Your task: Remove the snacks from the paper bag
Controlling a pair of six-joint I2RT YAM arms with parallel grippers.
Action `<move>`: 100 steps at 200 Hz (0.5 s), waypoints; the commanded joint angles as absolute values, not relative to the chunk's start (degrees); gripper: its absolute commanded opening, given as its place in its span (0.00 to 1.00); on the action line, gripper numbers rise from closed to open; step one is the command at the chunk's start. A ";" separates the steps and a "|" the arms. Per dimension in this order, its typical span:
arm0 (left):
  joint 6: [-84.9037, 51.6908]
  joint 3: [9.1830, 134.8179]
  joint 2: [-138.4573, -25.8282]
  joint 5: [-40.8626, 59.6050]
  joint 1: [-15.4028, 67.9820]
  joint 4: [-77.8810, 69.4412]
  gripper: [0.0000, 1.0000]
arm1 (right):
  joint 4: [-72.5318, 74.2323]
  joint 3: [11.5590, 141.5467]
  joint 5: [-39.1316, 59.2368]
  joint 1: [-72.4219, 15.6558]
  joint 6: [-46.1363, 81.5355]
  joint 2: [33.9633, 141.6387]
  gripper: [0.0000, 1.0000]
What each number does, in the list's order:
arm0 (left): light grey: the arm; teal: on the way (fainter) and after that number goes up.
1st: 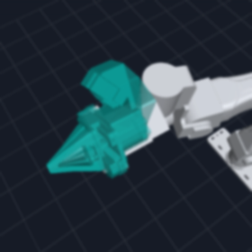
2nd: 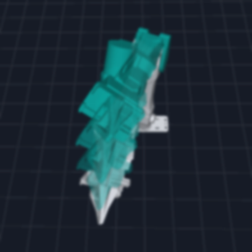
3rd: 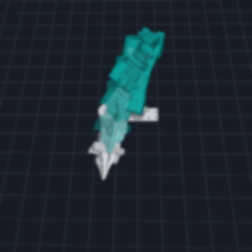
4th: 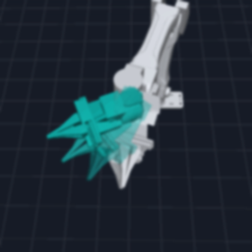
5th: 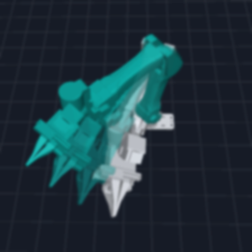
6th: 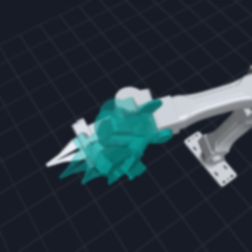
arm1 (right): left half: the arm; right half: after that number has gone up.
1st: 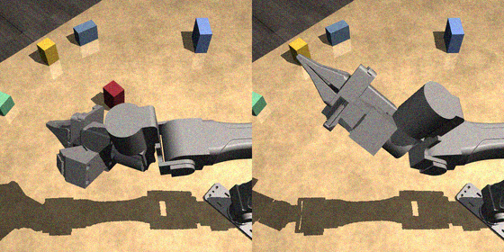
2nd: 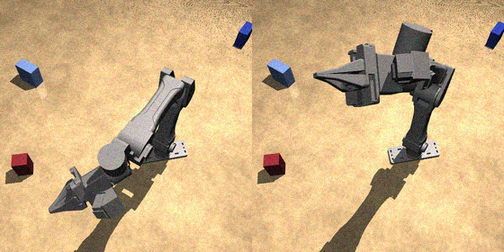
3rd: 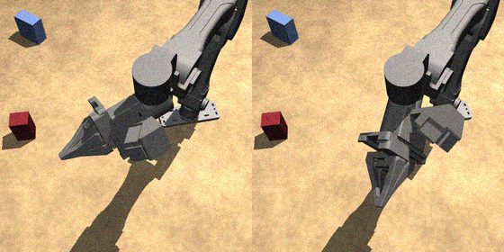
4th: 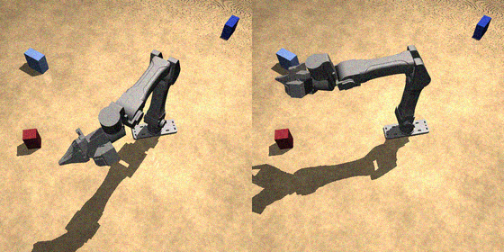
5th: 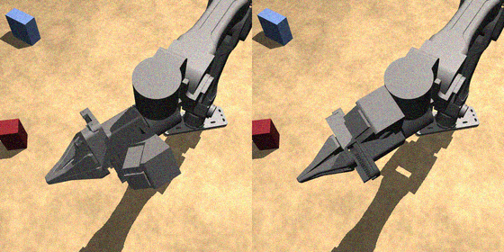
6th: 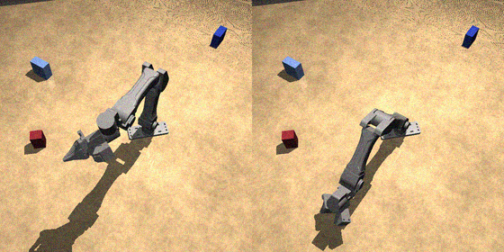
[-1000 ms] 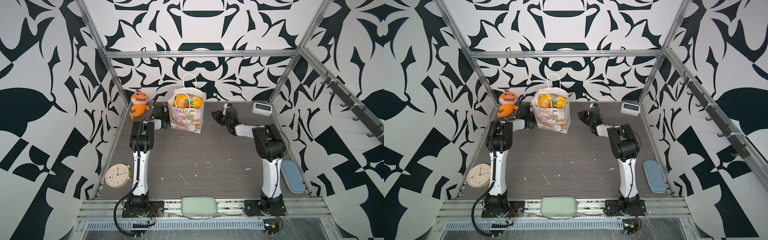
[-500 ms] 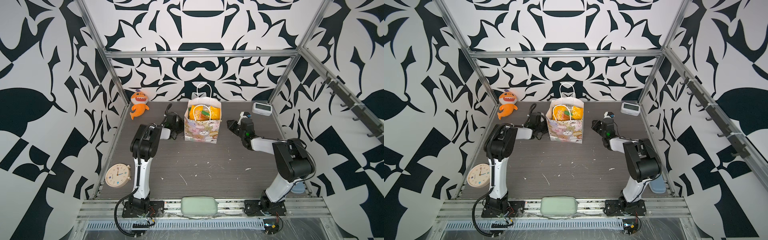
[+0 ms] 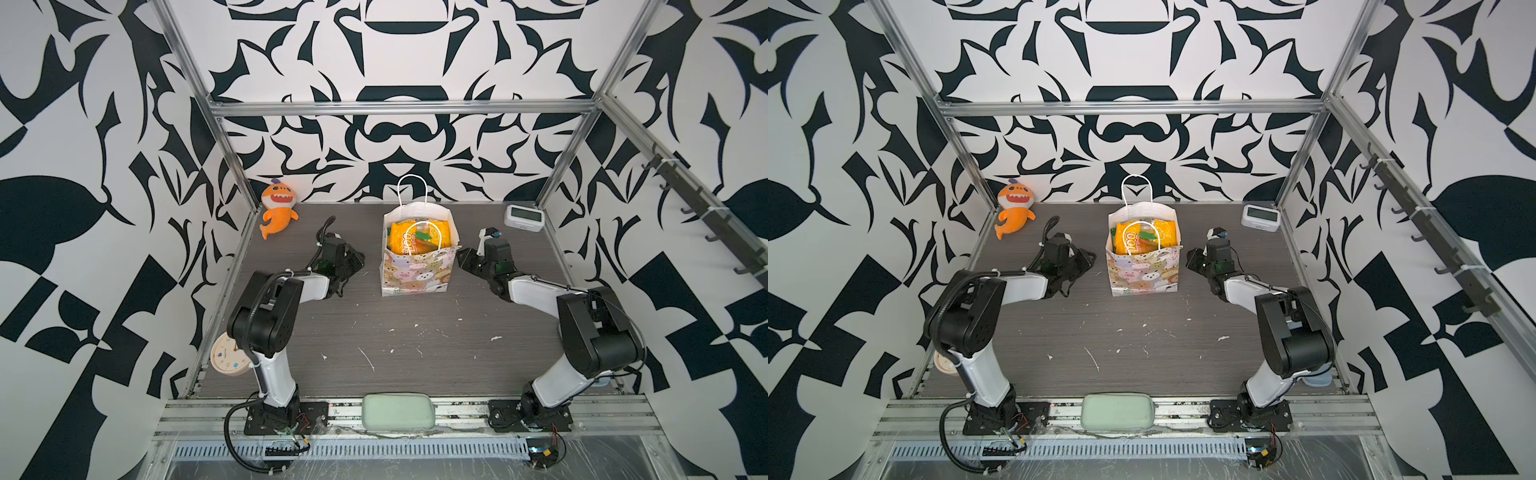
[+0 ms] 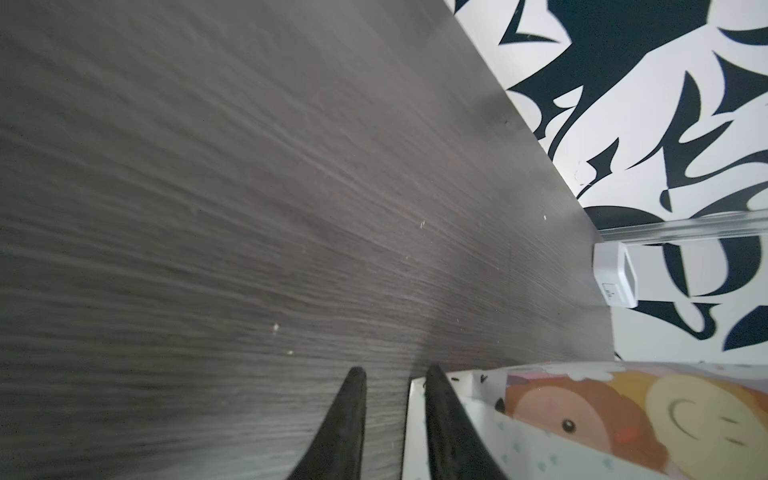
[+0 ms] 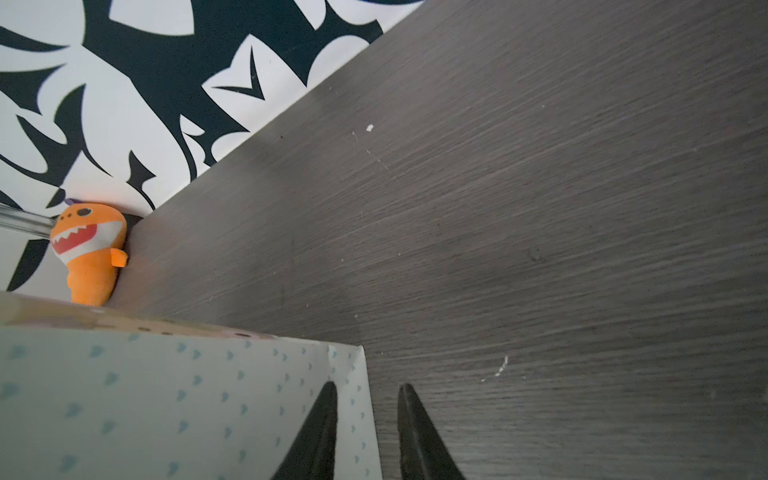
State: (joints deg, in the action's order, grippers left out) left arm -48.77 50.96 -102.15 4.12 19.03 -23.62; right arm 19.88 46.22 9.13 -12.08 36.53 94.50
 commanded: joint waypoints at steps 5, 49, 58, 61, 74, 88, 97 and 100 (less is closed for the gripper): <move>-45.58 48.57 -99.18 1.98 19.20 -21.10 0.31 | 19.09 48.62 12.27 -11.96 34.56 96.83 0.29; -47.11 44.01 -99.39 2.88 19.46 -22.98 0.30 | 21.36 47.46 16.76 -13.15 34.11 100.09 0.28; -47.06 43.88 -99.43 3.07 19.74 -22.73 0.30 | 21.28 47.13 16.92 -13.72 34.25 100.43 0.28; -46.98 43.88 -99.45 3.12 19.81 -22.53 0.30 | 21.19 47.08 16.96 -13.90 34.41 100.57 0.28; -46.80 43.78 -99.28 2.82 19.97 -21.27 0.30 | 21.42 46.65 17.28 -14.70 35.54 101.03 0.28; -47.02 43.14 -99.30 2.07 20.03 -21.03 0.30 | 24.75 45.07 17.44 -15.96 38.01 101.67 0.28; -47.11 42.84 -99.68 1.65 20.04 -21.17 0.30 | 27.22 44.09 17.58 -16.54 39.80 102.12 0.28; -47.11 42.79 -99.76 1.49 19.93 -21.20 0.30 | 27.74 43.90 17.46 -16.75 40.30 102.33 0.28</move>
State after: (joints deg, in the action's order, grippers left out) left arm -46.87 43.83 -99.09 2.85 19.84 -21.61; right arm 21.17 45.95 15.92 -15.03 36.47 102.10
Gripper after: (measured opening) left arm 0.299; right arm 0.284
